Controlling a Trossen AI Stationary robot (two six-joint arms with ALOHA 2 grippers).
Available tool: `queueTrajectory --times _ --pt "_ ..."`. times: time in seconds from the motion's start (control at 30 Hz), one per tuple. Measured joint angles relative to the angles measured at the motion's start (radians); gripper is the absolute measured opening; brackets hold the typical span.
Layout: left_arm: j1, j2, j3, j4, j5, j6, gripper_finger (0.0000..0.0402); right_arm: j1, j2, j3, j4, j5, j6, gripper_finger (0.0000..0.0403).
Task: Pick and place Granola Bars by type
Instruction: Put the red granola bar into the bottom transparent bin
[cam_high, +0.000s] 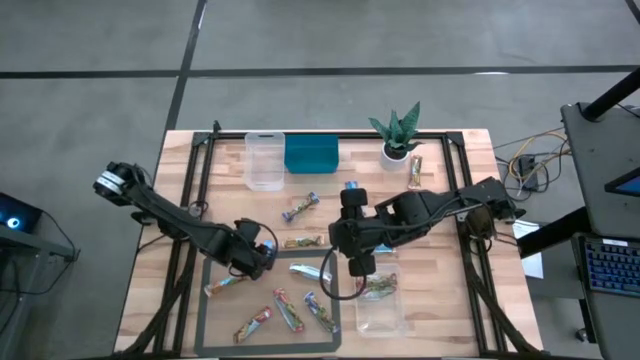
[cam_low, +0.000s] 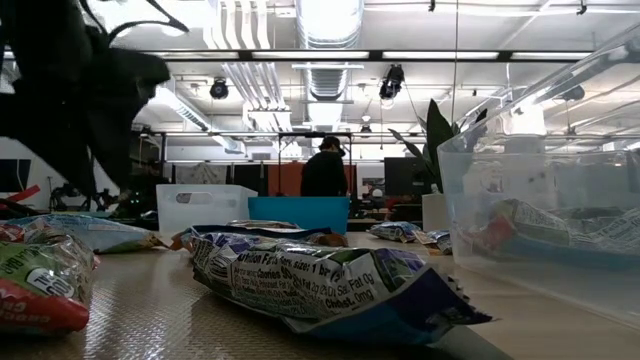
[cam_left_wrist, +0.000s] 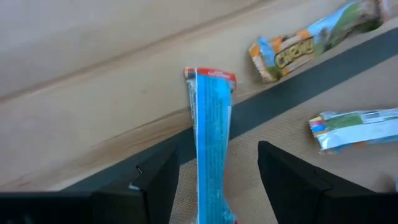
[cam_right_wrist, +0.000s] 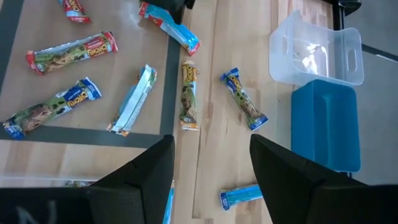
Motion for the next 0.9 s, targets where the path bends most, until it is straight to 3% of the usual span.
queueTrajectory --times 0.6,0.9 --pt "-0.020 0.126 -0.013 0.084 0.113 0.057 0.0197 -0.011 0.000 0.000 0.024 -0.003 -0.023 0.0201" --pt "-0.020 0.129 -0.017 0.097 0.114 0.065 0.0196 -0.011 0.000 0.000 0.025 -0.003 -0.023 0.0201"
